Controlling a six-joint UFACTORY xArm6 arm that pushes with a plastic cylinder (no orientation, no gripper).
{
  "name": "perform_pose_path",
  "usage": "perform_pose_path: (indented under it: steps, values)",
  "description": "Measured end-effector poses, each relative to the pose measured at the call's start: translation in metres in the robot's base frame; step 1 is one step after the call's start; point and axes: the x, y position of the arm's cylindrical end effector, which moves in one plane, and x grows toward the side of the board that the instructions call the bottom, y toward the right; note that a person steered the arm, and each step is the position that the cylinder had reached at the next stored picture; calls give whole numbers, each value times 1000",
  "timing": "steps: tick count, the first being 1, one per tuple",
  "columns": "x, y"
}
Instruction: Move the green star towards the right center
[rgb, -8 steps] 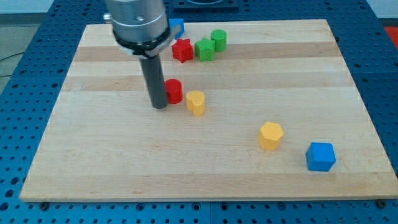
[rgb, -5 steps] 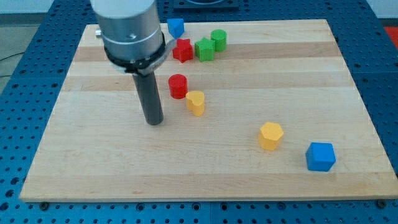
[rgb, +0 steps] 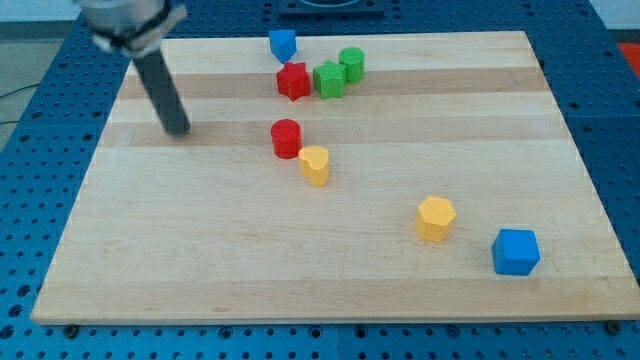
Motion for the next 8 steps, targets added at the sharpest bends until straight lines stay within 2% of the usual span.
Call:
perform_pose_path:
  steps: [1, 3, 4, 5, 6, 7, 8]
  values:
    - [-59, 34]
    - [-70, 211]
    - [-51, 243]
    - [-2, 244]
    - [18, 246]
    - [59, 247]
    - [59, 281]
